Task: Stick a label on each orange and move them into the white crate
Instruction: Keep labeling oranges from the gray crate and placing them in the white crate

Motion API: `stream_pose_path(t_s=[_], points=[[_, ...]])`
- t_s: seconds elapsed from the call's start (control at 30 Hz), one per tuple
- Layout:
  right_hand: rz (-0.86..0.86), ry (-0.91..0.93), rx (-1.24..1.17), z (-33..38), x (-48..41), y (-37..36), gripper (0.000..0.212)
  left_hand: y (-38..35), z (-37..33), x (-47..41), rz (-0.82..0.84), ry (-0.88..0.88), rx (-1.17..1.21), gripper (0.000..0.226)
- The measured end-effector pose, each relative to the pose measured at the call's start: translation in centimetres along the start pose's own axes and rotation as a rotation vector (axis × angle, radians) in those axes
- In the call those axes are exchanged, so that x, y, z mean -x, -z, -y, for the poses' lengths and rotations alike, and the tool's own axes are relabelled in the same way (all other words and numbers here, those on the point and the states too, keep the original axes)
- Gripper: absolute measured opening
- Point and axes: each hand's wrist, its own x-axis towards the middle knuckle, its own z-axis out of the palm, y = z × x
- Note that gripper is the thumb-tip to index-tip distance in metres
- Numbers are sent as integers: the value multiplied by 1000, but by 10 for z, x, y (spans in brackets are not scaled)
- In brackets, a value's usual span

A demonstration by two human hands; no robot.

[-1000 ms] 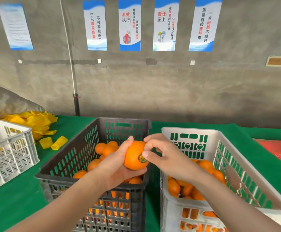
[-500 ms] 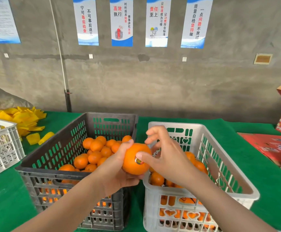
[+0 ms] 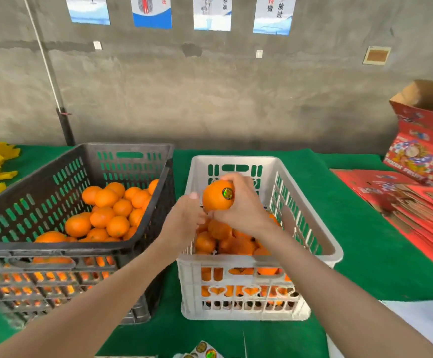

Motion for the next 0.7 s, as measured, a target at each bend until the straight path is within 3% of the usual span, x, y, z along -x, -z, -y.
stream_pose_path(t_s=[0.1, 0.17, 0.23, 0.37, 0.5, 0.6, 0.63, 0.7], points=[[87, -212, 125, -38, -42, 9, 71, -9, 20, -17, 123, -206, -639, 30], [198, -259, 249, -61, -63, 3, 71, -11, 33, -21, 262, -267, -925, 28], [338, -280, 413, -77, -77, -11, 65, -12, 37, -21, 257, -328, -1102, 28], [382, -316, 703, -101, -86, -44, 37, -11, 39, -24, 241, -348, -1073, 23], [426, -384, 796, -115, -85, -56, 80, -9, 40, -24, 232, -344, -1021, 20], [462, -400, 744, -101, -79, -47, 96, -8, 39, -22, 201, -360, -971, 17], [391, -353, 674, -90, -74, -43, 93, -8, 39, -22, 184, -368, -963, 17], [88, -135, 455, -61, -57, -36, 69, -8, 38, -19, 134, -396, -940, 17]])
